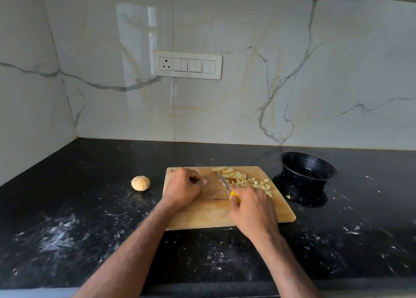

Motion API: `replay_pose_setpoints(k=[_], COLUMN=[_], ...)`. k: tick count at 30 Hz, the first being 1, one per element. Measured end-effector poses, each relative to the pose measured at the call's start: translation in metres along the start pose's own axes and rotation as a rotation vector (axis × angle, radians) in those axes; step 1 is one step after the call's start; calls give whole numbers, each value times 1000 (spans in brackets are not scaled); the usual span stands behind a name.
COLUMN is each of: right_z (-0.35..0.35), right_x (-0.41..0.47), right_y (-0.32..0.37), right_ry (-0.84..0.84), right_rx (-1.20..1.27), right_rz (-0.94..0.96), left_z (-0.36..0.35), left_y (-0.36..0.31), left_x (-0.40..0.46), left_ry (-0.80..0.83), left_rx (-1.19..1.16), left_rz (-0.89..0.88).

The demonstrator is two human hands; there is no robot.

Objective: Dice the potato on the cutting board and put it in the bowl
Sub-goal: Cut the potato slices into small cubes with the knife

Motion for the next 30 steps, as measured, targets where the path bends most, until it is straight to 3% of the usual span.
replay_pose_setpoints(k=[10, 18, 24, 28, 30], right_z=[4, 2, 1, -1, -1], right_x=[21, 20, 20, 21, 21], right_y=[-33, -30, -29, -28, -29], right_ry=[-71, -95, -92, -79, -86], right_rx=[67, 56, 66, 76, 80], right_rz=[-7, -5, 16, 23, 21], left_z=[-6, -38, -65, -68, -62], left_y=[-7, -10, -9, -12, -14], left_x=[4, 69, 93, 97, 96], left_ry=[-40, 83, 277, 251, 159], left_rx=[13, 146, 285, 387, 422], left_rz=[-68, -21, 15, -14, -4])
Point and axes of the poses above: each hand's wrist, its own x-axis towards the middle knuckle, its own z-axis out of the back of the hand, y = z × x, the point moved 6 cm from there along x, towards the middle knuckle, and after that the axes turned 2 degrees about y, right-handed, at the moved point
